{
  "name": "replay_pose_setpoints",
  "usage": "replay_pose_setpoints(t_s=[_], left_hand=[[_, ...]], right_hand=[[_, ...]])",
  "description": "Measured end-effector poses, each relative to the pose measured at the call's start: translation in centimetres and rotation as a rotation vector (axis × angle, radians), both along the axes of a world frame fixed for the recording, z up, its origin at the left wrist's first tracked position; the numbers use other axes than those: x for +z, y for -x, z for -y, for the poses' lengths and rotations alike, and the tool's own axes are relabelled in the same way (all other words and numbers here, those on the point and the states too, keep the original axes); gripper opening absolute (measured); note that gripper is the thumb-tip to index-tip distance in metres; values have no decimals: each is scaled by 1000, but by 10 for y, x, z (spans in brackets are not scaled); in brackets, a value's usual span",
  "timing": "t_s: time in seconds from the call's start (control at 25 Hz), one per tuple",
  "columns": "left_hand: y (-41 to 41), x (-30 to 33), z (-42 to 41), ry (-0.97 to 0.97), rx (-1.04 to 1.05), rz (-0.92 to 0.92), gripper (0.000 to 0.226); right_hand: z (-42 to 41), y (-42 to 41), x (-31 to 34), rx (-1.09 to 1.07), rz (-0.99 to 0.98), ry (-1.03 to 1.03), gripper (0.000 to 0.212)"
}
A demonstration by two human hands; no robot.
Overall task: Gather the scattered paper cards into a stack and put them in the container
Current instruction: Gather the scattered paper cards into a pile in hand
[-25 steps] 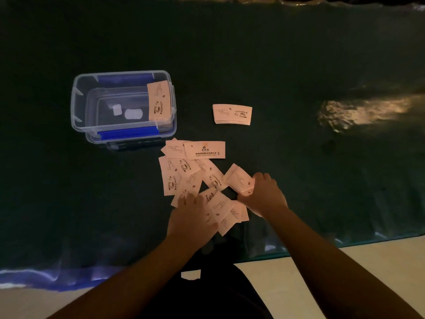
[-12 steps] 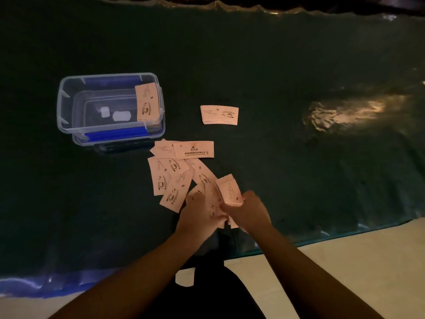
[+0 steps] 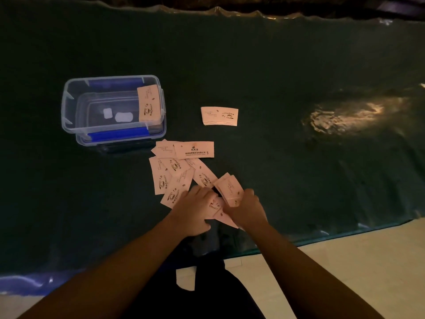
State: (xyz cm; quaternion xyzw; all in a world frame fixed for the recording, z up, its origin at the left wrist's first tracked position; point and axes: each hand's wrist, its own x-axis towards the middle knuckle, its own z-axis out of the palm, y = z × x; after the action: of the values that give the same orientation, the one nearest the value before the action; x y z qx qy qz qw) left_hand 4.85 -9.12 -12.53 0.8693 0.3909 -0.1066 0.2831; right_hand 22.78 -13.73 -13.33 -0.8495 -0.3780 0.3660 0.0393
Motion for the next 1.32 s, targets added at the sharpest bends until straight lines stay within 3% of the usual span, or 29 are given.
replay_pose_setpoints(t_s=[0.2, 0.6, 0.8, 1.0, 1.16, 1.32], left_hand=[[-8, -5, -17, -95, -99, -144, 73], [-49, -17, 10, -12, 346, -71, 87], [-65, -1, 19, 333, 537, 34, 89], [-67, 15, 13, 559, 552, 103, 88], [-56, 13, 6, 733, 684, 318, 58], [-44, 12, 4, 692, 808, 450, 35]], right_hand=[[10, -20, 5, -99, -22, -15, 67], [17, -12, 4, -333, -149, -19, 62], [11, -7, 6, -390, -187, 33, 82], [5, 0, 5, -358, -234, -17, 48], [-4, 11, 12, -451, -286, -61, 23], [-21, 24, 19, -404, -367, -76, 35]])
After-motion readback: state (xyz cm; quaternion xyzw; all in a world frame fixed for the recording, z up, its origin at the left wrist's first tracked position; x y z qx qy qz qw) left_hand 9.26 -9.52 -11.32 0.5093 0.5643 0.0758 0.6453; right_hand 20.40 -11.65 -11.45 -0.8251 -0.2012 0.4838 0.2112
